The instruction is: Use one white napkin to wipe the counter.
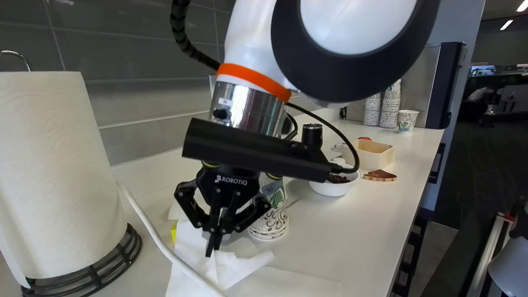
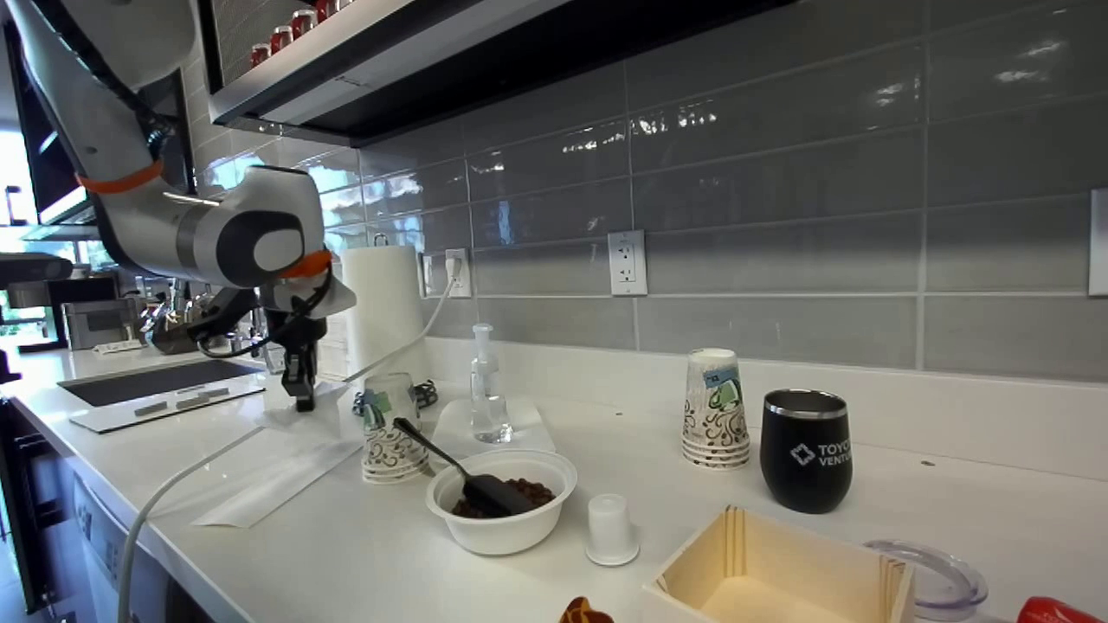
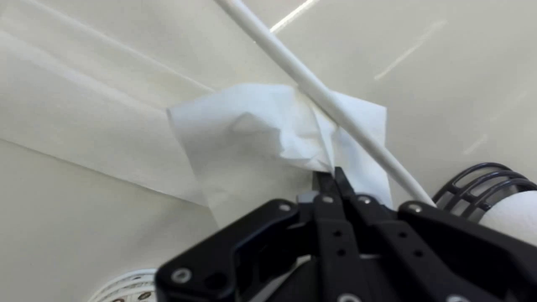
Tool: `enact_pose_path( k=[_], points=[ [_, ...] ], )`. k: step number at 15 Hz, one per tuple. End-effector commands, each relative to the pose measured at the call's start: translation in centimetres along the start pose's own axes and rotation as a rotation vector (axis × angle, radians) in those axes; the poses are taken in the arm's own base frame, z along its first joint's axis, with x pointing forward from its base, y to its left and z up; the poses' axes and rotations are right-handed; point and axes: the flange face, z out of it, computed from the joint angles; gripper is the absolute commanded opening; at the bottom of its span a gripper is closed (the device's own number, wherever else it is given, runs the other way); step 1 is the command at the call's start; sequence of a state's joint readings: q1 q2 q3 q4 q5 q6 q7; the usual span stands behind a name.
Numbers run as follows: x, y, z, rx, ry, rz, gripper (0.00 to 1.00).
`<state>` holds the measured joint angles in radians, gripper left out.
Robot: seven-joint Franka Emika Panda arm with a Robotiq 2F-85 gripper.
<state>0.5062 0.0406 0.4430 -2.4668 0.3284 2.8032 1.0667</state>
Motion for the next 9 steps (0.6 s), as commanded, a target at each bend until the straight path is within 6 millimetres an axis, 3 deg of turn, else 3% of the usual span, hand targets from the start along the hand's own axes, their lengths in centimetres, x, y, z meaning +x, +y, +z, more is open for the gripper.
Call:
enact_pose_path(
  k=[1,5,9],
  points=[
    [-1.1,0.9,-2.9,-0.021,0.013,-0.009,0.0],
    [-2.1,3.7,-3.6,-0.09,-0.007,0.044,0.0],
    [-2.3,8.8,-4.0,-0.208,0.033,0.186,0.0]
  ],
)
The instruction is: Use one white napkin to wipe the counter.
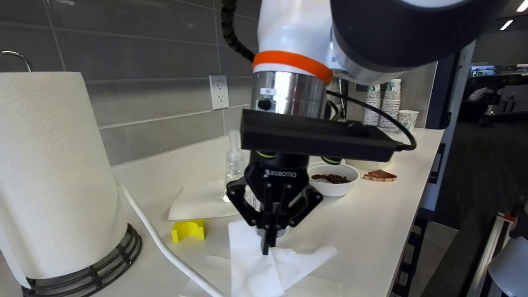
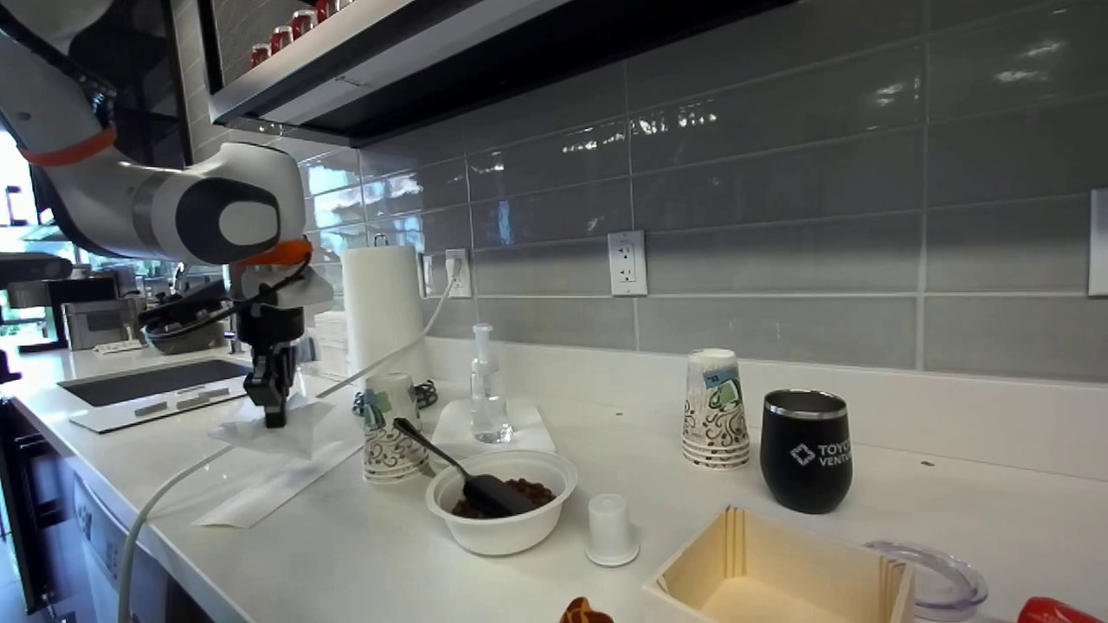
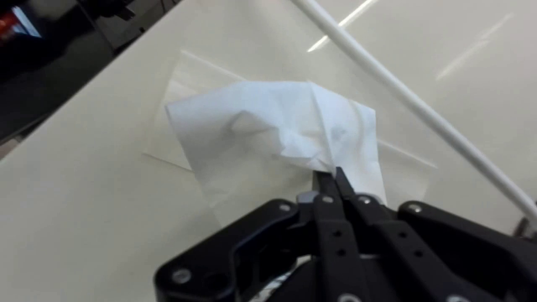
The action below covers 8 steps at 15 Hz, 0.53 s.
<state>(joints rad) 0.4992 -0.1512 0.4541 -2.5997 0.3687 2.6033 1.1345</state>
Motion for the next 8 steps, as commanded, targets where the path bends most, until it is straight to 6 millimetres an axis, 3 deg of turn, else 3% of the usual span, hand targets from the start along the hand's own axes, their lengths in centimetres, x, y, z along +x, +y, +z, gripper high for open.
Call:
enact_pose_path(
  k=[1,4,5,8],
  points=[
    [0.0,5.4,-1.1,-0.085,0.073,0.162,0.0],
    [0.6,8.7,-1.3,-0.157,0.119,0.29,0.0],
    [1.3,7.2,-1.9,-0.184,0.133,0.334,0.0],
    [3.0,8.8,-2.2,-0.24,0.182,0.468,0.0]
  ],
)
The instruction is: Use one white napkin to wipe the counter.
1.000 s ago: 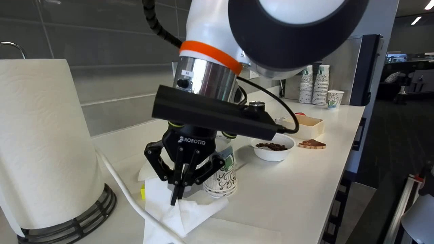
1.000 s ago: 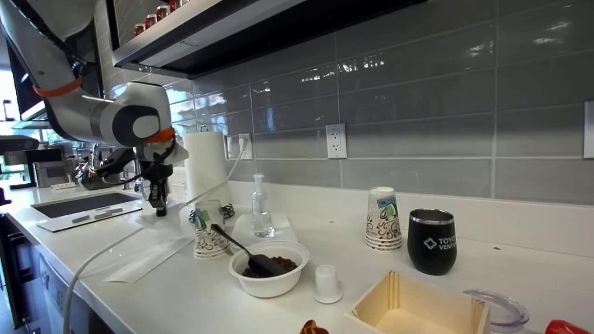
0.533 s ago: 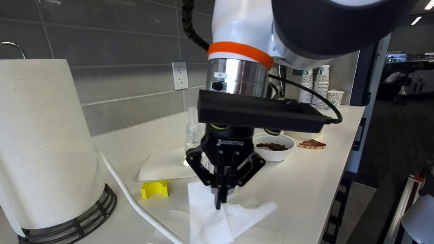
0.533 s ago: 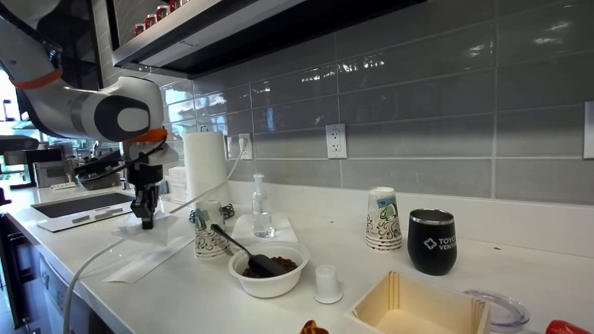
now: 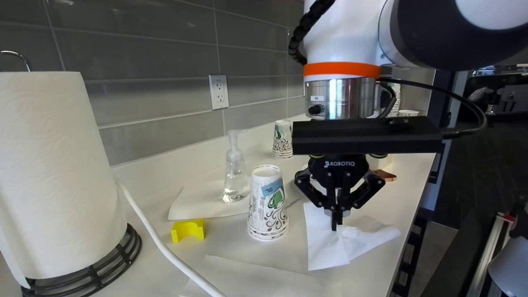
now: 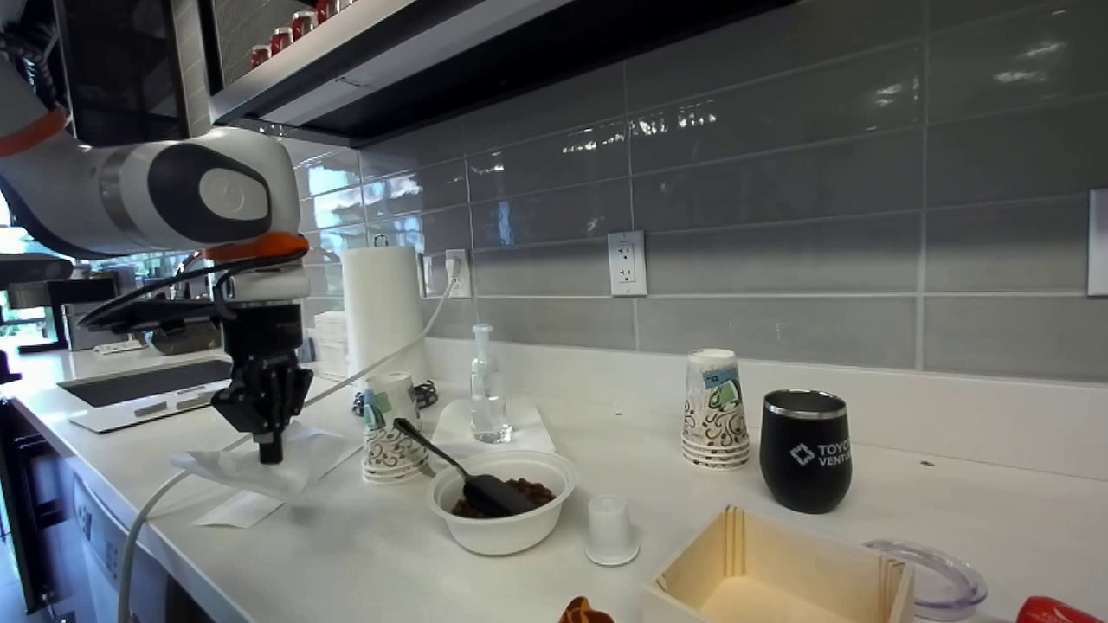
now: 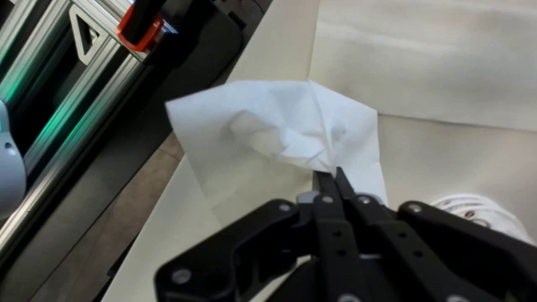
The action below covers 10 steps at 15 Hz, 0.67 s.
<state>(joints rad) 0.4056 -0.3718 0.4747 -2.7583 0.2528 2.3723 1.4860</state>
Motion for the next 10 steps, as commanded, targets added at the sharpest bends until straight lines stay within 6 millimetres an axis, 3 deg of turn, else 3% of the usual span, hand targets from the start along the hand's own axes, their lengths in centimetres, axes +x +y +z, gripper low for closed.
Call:
enact_pose_path(
  k=[1,10],
  points=[
    [2.5,0.7,-0.4,-0.056,0.069,0.169,0.0],
    [6.8,0.1,4.5,-0.114,0.129,0.265,0.0]
  ],
)
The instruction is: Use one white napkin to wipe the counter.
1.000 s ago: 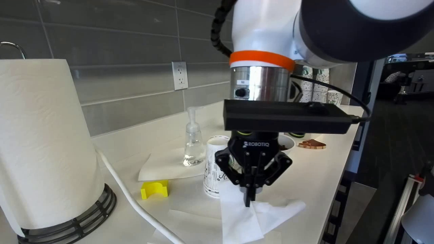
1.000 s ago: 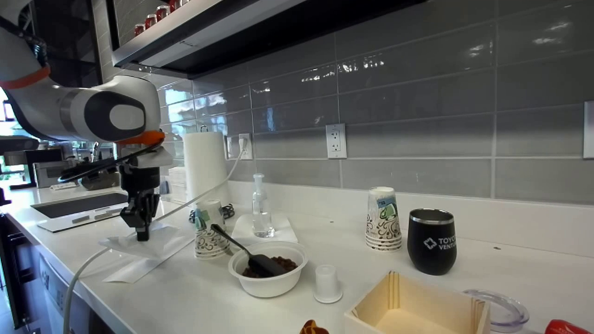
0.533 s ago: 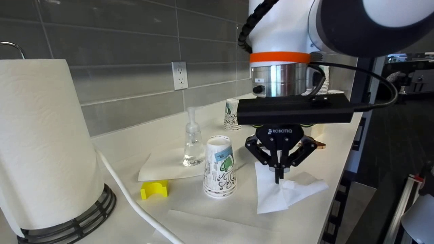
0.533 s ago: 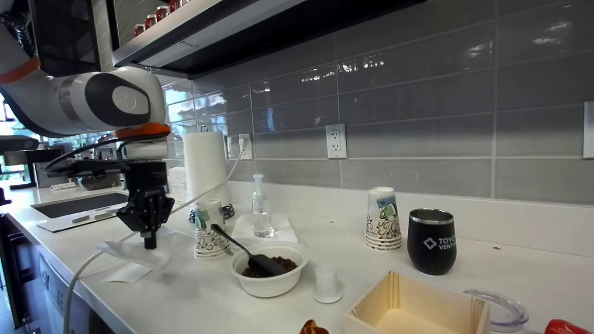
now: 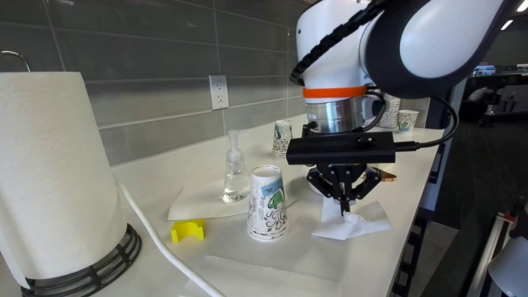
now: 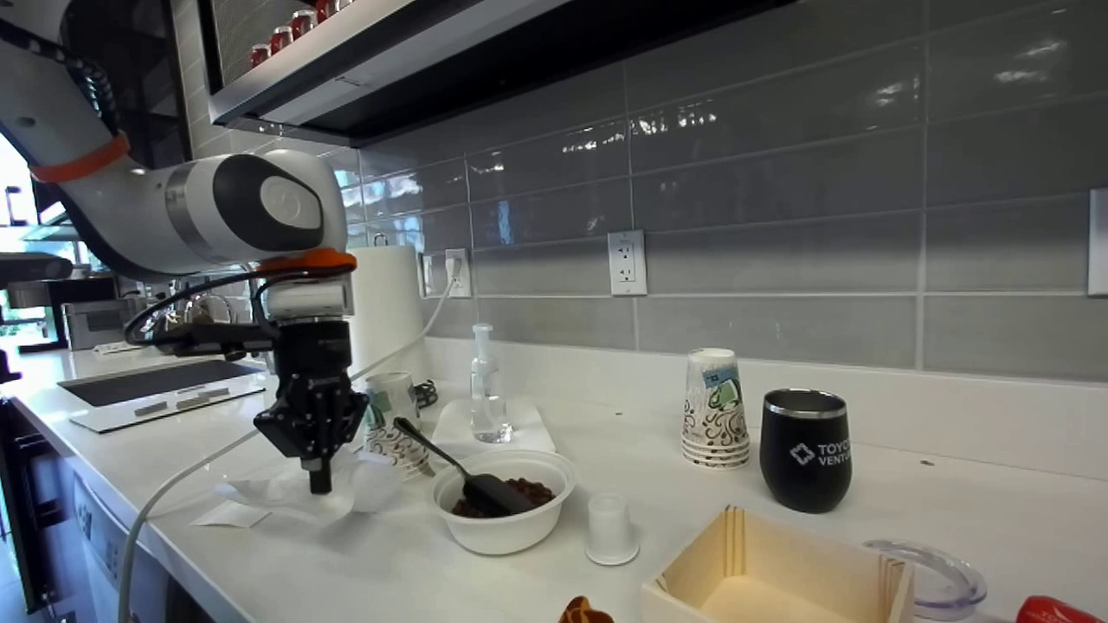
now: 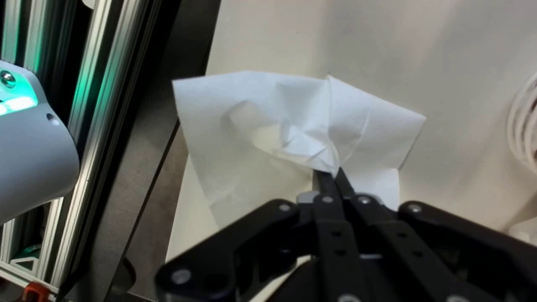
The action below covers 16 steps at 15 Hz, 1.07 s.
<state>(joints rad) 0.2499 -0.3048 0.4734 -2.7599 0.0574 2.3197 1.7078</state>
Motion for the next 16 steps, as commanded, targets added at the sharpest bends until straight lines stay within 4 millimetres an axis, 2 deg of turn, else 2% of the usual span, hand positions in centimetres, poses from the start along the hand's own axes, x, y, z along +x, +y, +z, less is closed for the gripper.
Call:
enact_pose_path(
  k=[1,9,16],
  points=[
    [0.7,-1.3,2.5,0.021,0.018,0.038,0.0],
    [1.6,-3.8,6.2,0.152,-0.016,0.099,0.0],
    [0.3,-5.4,6.4,0.264,-0.161,0.054,0.0]
  ],
)
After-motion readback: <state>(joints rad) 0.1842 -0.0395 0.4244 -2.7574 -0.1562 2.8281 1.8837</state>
